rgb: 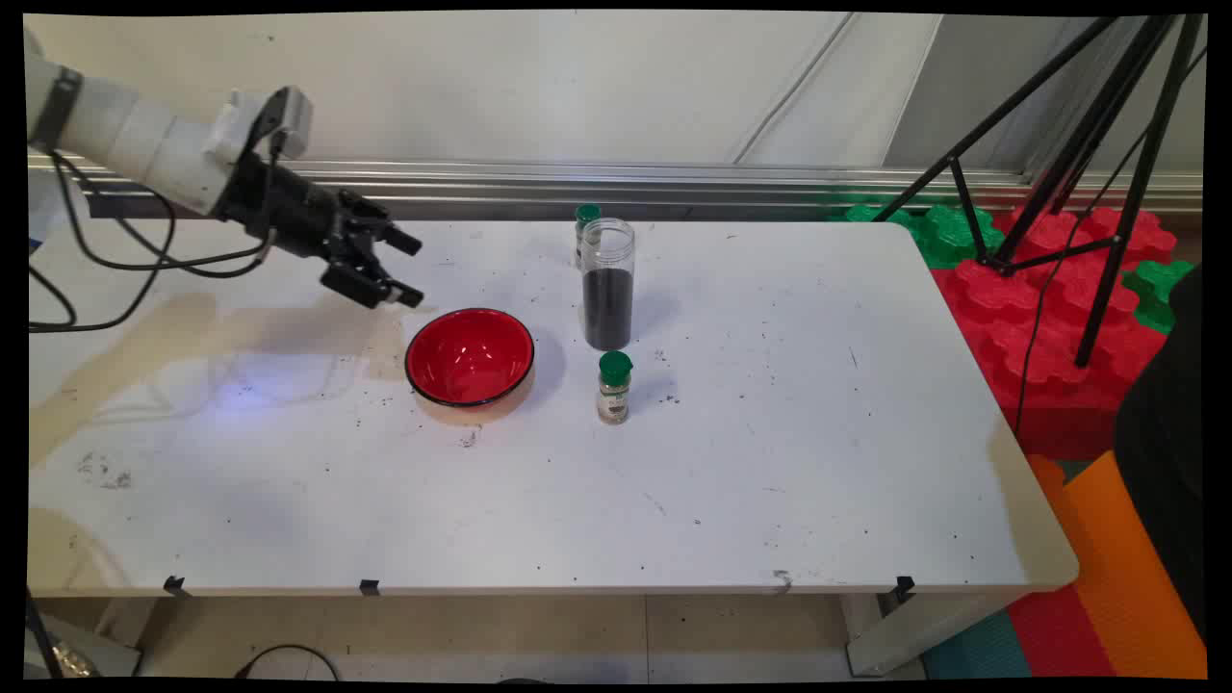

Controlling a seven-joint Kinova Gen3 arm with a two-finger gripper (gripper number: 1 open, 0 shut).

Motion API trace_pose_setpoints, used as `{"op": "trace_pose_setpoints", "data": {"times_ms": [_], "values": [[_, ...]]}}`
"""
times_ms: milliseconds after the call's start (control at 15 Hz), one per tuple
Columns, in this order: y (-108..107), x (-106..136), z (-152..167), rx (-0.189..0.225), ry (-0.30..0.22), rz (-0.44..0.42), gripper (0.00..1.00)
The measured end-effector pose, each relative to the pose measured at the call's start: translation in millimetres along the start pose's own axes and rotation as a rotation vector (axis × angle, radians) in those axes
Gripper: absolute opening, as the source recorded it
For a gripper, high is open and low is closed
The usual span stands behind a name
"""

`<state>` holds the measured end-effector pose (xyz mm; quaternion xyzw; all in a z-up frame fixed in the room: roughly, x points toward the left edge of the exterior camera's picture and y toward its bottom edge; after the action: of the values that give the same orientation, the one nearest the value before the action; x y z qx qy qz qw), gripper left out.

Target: Pick up the black seasoning powder from the table

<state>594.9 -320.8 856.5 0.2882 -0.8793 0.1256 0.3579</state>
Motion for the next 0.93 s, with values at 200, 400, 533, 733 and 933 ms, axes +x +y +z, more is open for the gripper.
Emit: {"op": "trace_pose_setpoints", "data": {"times_ms": [200,400,533,733,933], "values": [[-3,11,19,-0.007,0.012,0.022,1.0],[-6,19,35,-0.012,0.023,0.036,1.0],[-7,22,44,-0.016,0.029,0.043,1.0],[-8,28,60,-0.025,0.041,0.052,1.0],[-9,32,75,-0.032,0.056,0.056,1.0]]}}
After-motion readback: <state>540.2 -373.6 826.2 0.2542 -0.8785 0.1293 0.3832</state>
